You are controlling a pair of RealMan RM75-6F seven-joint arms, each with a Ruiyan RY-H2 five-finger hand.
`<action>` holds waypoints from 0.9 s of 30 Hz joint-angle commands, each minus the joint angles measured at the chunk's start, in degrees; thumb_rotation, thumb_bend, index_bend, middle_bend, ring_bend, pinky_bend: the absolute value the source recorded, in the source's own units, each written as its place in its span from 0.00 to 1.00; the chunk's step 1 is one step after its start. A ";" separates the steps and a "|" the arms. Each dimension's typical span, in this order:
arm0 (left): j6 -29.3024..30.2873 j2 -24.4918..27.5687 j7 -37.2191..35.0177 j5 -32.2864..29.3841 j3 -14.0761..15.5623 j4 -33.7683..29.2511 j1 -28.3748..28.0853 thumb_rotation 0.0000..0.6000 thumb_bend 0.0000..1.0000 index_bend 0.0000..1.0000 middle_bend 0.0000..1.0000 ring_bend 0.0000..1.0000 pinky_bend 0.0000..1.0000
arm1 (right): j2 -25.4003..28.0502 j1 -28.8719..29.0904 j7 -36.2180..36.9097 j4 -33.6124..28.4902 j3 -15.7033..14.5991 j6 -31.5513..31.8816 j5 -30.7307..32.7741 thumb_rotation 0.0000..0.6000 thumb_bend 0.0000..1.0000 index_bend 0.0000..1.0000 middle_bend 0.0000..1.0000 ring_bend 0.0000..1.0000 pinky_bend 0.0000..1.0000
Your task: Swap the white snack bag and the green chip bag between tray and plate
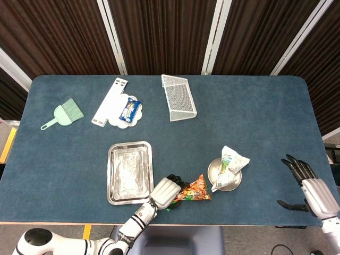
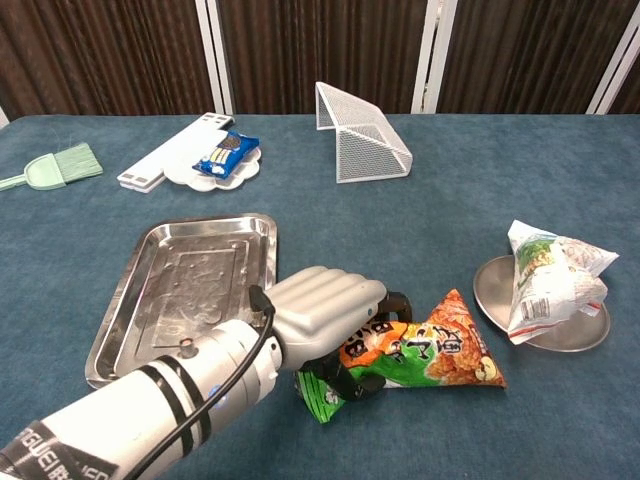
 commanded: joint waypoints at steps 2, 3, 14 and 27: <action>1.73 -1.37 0.03 0.03 -0.23 1.73 0.13 1.00 0.37 0.46 0.59 0.44 0.48 | 0.00 0.01 -0.17 -0.05 0.16 -0.45 0.06 1.00 0.15 0.00 0.00 0.00 0.00; 1.91 -1.43 -0.42 0.36 -0.18 2.00 0.19 1.00 0.37 0.50 0.63 0.50 0.53 | -0.03 0.03 -0.22 -0.08 0.22 -0.63 0.09 1.00 0.15 0.00 0.00 0.00 0.00; 6.71 1.45 -9.40 8.72 -0.99 -0.41 1.03 1.00 0.42 0.60 0.74 0.62 0.73 | -0.14 -0.22 -1.05 -0.41 0.62 -1.21 0.07 1.00 0.15 0.00 0.00 0.00 0.00; 12.33 19.16 -18.39 14.43 3.42 4.76 7.82 1.00 0.42 0.58 0.70 0.59 0.69 | -0.81 -0.86 -3.34 -1.04 0.40 -0.50 -1.90 1.00 0.15 0.00 0.00 0.00 0.00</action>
